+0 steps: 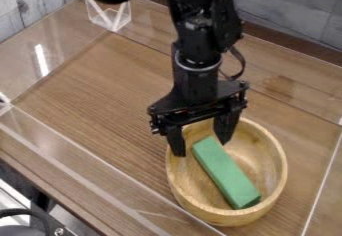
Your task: Remove the green stick from the brown bowl and put it on the table
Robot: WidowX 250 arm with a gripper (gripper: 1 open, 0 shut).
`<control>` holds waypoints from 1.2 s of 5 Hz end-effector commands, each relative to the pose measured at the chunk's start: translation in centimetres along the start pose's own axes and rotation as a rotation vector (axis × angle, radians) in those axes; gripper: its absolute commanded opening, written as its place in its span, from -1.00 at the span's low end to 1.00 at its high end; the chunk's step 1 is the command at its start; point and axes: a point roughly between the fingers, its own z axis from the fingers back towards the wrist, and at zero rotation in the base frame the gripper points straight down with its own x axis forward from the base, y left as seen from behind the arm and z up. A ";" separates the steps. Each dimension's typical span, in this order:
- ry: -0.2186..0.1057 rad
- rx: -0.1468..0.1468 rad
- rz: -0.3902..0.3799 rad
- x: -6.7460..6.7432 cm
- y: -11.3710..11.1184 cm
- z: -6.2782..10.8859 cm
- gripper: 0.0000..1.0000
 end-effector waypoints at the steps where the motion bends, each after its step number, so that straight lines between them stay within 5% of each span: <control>1: -0.017 -0.016 -0.055 0.8 -0.6 0.2 1.00; 4: -0.013 0.000 -0.134 0.7 -1.5 -0.3 1.00; 6: -0.018 0.000 -0.048 -0.1 -1.3 -2.2 1.00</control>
